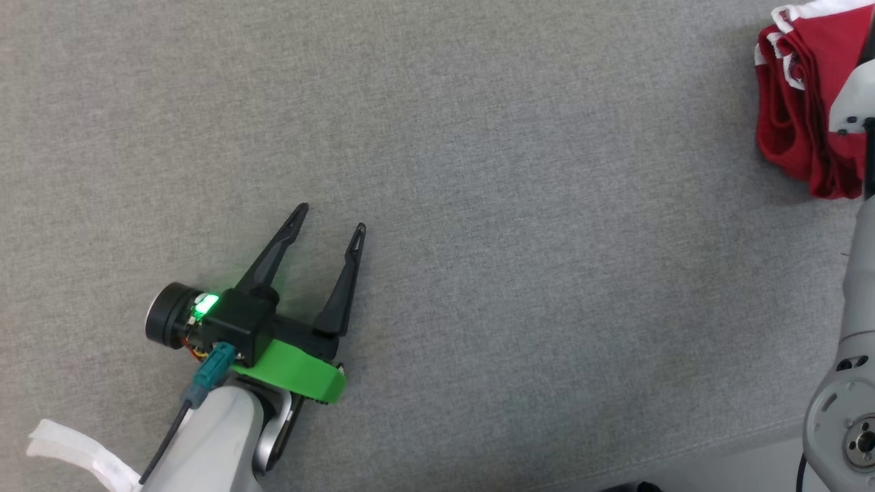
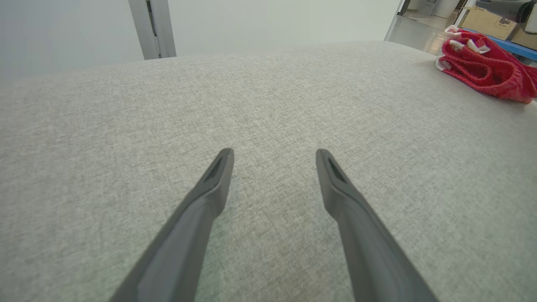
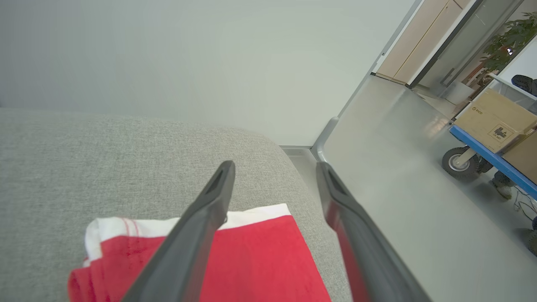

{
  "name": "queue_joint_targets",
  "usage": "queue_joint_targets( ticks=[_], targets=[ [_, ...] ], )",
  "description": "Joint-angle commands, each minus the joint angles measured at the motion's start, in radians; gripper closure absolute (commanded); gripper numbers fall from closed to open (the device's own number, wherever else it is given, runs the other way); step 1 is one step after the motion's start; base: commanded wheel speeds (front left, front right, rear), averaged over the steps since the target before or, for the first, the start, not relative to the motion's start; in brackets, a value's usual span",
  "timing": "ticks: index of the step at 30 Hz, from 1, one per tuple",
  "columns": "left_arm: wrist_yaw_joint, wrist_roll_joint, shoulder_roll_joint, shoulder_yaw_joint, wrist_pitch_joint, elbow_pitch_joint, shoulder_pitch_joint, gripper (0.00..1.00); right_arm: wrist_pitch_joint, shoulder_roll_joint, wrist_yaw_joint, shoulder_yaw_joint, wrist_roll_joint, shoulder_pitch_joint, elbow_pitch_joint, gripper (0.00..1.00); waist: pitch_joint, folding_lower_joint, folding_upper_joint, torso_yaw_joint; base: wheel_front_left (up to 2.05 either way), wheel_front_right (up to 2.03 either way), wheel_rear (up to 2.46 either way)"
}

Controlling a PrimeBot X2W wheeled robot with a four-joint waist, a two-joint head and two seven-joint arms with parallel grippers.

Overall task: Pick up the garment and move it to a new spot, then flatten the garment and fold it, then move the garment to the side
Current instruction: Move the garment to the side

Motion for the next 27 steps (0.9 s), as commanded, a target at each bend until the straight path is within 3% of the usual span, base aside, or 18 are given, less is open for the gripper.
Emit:
queue_joint_targets(
  ticks=[1,5,14,19,27],
  targets=[
    [-0.003,-0.001,-0.006,0.013,0.0,0.008,0.006,0.0,-0.016,0.009,-0.001,0.004,0.004,0.007,-0.001,0.0,-0.038,-0.0001,0.0,0.004,0.0,0.0,0.0],
    [-0.003,0.007,-0.024,0.054,-0.001,0.03,0.035,0.0,-0.033,0.045,-0.001,0.06,0.056,0.017,-0.003,0.0,-0.099,-0.0001,0.0,0.004,0.0,0.0,0.0],
    [-0.003,0.043,-0.082,0.235,-0.001,0.094,0.089,0.0,-0.035,0.06,-0.001,0.394,0.422,0.183,-0.129,0.0,-0.233,-0.0001,0.0,0.033,0.0,0.0,0.0],
    [-0.003,0.075,-0.102,0.332,-0.001,0.126,0.115,0.0,-0.035,0.061,-0.001,0.529,0.56,0.317,-0.164,0.0,-0.284,-0.0001,0.0,0.059,0.0,0.0,0.0],
    [-0.003,0.102,-0.128,0.427,0.0,0.168,0.165,0.0,-0.035,0.062,-0.001,0.621,0.729,0.504,-0.172,0.0,-0.341,-0.0001,0.0,0.098,0.0,0.0,0.0]
  ],
)
